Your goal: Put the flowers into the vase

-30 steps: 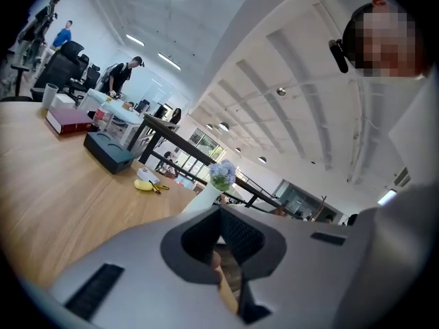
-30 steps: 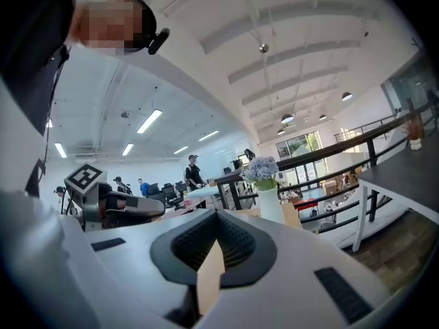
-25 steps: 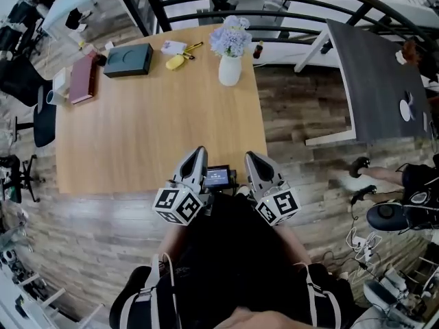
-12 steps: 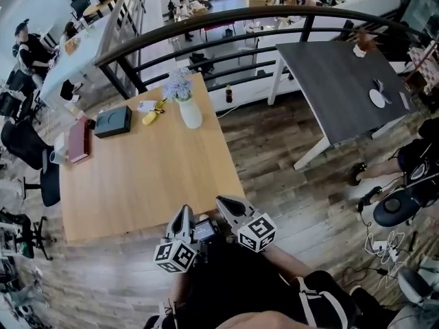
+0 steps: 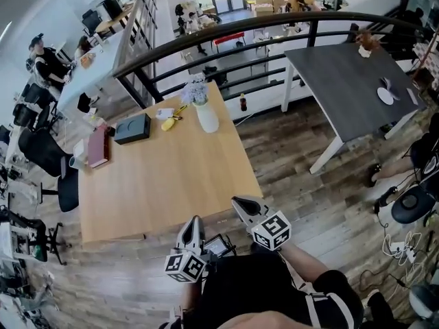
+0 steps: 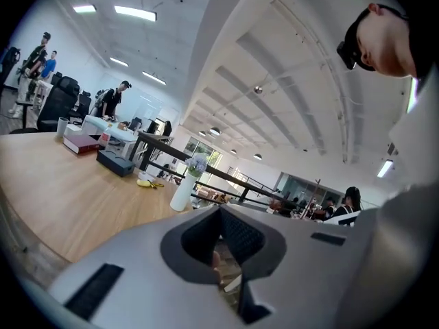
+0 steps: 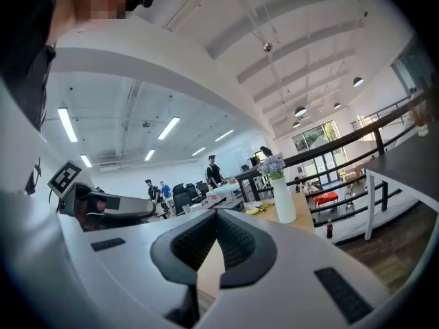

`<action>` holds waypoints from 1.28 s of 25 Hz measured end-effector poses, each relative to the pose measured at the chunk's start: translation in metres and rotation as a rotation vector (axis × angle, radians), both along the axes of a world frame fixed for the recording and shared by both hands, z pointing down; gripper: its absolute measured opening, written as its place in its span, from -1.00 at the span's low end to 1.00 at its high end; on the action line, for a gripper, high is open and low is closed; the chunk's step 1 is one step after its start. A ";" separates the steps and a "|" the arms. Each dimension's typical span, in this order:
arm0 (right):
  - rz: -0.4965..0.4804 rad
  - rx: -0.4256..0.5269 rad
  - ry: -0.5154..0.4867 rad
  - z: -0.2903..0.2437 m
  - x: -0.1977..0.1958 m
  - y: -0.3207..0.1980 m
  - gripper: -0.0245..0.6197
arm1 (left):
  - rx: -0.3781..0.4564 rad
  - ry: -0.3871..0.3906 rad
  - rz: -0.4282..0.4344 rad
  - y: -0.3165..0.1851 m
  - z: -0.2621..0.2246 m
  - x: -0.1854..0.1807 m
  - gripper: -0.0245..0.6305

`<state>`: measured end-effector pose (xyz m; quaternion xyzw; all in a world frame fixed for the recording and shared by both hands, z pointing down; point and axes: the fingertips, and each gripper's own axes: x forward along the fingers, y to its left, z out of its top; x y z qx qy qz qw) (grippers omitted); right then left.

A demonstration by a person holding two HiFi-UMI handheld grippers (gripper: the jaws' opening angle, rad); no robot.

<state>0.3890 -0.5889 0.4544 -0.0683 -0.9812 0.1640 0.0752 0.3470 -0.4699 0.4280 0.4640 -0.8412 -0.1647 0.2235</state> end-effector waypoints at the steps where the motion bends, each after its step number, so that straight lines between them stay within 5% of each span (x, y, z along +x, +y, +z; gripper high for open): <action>1: 0.006 -0.014 0.000 -0.001 0.003 0.010 -0.87 | 0.020 -0.013 -0.001 0.011 -0.005 0.002 -0.78; 7: 0.039 -0.054 0.011 -0.001 0.032 0.093 -0.87 | 0.081 -0.014 -0.027 0.088 -0.013 0.014 -0.78; 13: 0.124 -0.027 0.082 0.004 0.082 0.154 -0.87 | 0.112 0.062 0.058 0.136 0.002 0.046 -0.78; 19: 0.194 0.011 0.040 -0.021 0.123 0.164 -0.87 | 0.128 0.028 0.109 0.151 -0.015 0.074 -0.78; 32: 0.131 -0.011 -0.019 -0.026 0.184 0.164 -0.87 | 0.116 0.001 -0.026 0.159 -0.024 0.135 -0.78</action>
